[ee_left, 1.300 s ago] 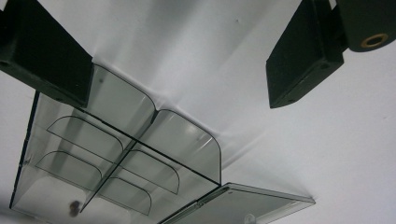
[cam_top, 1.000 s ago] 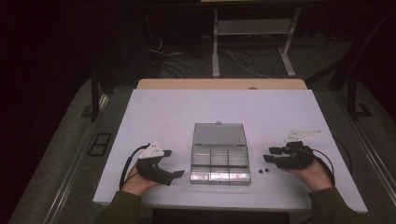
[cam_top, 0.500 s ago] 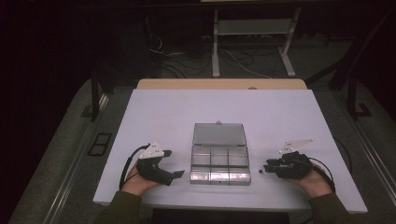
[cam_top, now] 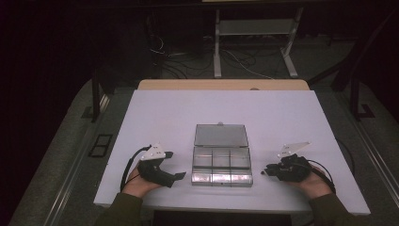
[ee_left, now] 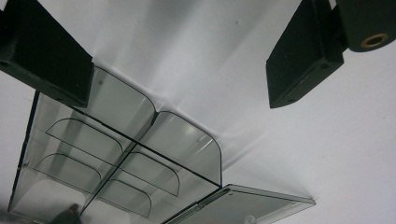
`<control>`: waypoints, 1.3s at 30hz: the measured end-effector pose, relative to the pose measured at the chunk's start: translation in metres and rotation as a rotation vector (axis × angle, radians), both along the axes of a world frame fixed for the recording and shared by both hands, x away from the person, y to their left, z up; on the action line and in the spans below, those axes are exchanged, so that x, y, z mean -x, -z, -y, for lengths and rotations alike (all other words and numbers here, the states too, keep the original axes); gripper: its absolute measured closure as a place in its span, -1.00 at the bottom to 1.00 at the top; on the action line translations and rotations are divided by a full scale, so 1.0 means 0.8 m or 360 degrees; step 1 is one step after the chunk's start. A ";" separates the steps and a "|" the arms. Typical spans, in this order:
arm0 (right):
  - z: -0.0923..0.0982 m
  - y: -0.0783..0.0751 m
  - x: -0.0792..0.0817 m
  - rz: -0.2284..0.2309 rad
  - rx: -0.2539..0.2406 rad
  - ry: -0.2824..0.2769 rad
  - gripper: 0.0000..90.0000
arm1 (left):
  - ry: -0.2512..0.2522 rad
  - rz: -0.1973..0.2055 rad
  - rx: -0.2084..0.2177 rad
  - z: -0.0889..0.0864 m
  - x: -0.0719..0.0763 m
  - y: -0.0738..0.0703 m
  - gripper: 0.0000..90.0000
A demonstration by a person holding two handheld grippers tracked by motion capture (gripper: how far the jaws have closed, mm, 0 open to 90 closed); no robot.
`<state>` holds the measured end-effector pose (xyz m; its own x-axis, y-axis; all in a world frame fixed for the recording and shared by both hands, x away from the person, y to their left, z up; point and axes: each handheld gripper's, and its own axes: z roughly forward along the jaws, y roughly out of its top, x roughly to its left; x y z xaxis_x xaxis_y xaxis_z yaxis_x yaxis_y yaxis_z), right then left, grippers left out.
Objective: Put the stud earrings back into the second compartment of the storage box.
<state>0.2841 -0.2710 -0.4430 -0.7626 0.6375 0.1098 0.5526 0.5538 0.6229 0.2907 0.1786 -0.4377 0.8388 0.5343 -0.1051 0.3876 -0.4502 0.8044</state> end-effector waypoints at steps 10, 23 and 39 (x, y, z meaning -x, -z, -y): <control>0.000 0.000 0.000 0.0011 0.0007 -0.0004 0.73 | 0.0000 -0.0002 0.0003 0.001 0.000 0.000 -0.85; 0.005 -0.006 -0.001 0.0018 -0.0034 0.0019 0.75 | 0.0008 -0.0005 0.0001 0.001 0.000 0.000 -0.85; 0.011 -0.026 -0.008 0.0052 -0.0184 0.0048 0.75 | 0.0014 -0.0003 -0.0007 0.001 0.001 0.000 -0.85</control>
